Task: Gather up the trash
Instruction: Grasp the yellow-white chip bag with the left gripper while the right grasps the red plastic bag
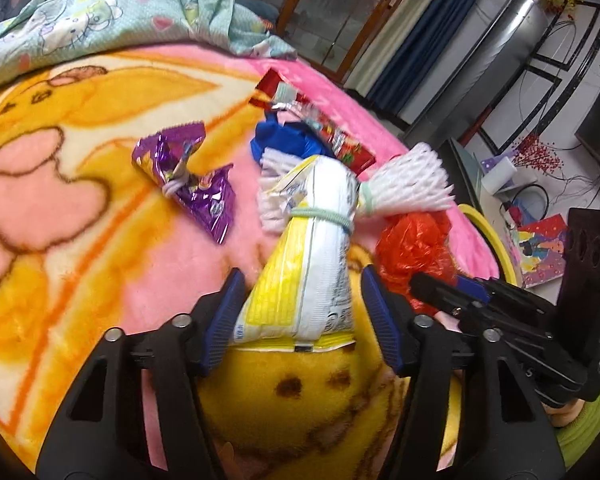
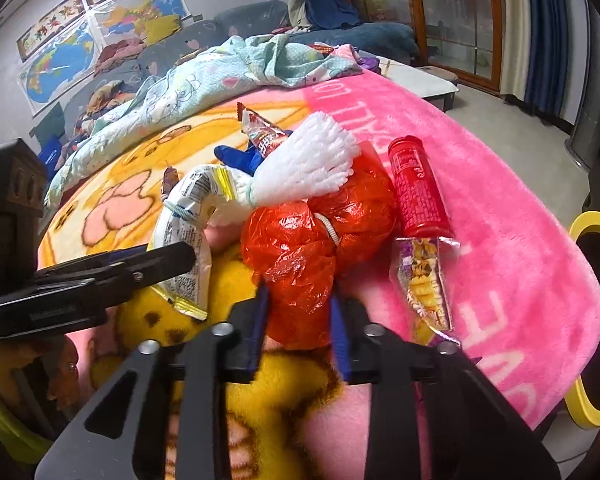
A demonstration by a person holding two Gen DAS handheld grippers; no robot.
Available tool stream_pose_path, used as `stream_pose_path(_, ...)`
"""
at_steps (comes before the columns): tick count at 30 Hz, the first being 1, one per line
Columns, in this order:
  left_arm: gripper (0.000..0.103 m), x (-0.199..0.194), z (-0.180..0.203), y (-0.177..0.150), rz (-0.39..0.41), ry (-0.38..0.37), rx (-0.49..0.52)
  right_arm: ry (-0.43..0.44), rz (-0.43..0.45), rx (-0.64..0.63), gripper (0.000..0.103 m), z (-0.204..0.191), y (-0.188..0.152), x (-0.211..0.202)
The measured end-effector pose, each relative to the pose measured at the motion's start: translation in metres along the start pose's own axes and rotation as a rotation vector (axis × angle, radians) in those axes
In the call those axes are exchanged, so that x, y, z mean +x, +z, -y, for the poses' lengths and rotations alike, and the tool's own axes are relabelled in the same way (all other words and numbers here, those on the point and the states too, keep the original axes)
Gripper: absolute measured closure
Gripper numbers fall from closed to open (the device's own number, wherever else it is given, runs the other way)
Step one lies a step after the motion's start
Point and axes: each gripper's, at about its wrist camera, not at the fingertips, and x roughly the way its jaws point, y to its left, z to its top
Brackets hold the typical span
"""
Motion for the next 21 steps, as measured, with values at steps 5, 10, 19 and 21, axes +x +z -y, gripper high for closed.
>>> stream_pose_path(5, 0.064, 0.001, -0.004, 0.001, -0.009, -0.007, -0.010, 0.020, 0.001, -0.011, 0.085, -0.004, -0.001, -0.006)
stream_pose_path(10, 0.068, -0.007, -0.006, 0.002, 0.011, -0.026, -0.020, 0.040, 0.005, -0.018, 0.086, -0.009, -0.001, -0.017)
stream_pose_path(19, 0.070, -0.039, -0.006, 0.013, 0.095, -0.051, -0.024, 0.075, -0.002, -0.018, 0.086, -0.020, -0.006, -0.041)
stream_pose_path(21, 0.070, -0.047, -0.004, 0.016, 0.115, -0.057, -0.020, 0.075, 0.003, -0.023, 0.086, -0.023, -0.009, -0.048)
